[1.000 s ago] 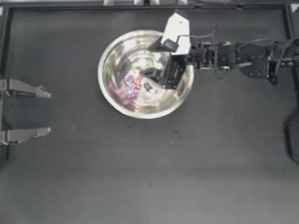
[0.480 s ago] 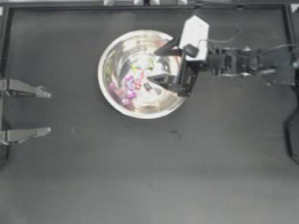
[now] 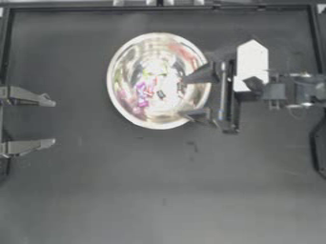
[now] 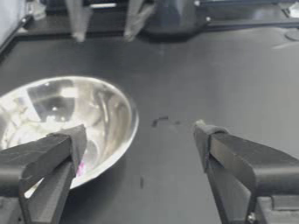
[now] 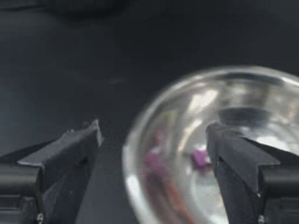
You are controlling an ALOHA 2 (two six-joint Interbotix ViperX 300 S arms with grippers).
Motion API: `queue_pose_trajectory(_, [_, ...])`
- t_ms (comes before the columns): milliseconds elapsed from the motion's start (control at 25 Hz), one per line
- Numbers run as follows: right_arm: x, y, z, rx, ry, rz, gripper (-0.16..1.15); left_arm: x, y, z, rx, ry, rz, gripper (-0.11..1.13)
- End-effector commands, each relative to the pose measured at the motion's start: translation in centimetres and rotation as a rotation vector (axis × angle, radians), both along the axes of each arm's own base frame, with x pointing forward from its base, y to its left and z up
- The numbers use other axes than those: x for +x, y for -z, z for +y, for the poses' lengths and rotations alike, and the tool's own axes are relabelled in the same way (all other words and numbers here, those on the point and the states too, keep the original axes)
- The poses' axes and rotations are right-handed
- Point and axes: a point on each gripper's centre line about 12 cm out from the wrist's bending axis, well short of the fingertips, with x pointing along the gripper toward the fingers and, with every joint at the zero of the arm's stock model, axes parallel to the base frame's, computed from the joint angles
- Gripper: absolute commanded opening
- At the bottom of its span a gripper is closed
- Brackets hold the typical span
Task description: Put candies in bowl
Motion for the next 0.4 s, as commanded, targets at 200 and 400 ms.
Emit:
queue_pose_trajectory(200, [-3.5, -2.3, 2.2, -0.015, -0.038, -0.078, 0.99, 0.3, -1.4, 0.1, 0.008, -0.001, -0.028, 1.02])
queue_pose_trajectory(400, [-5.7, -3.1, 2.7, -0.024, -0.037, -0.122, 0.99, 0.3, -1.9, 0.1, 0.014, -0.001, -0.038, 1.02])
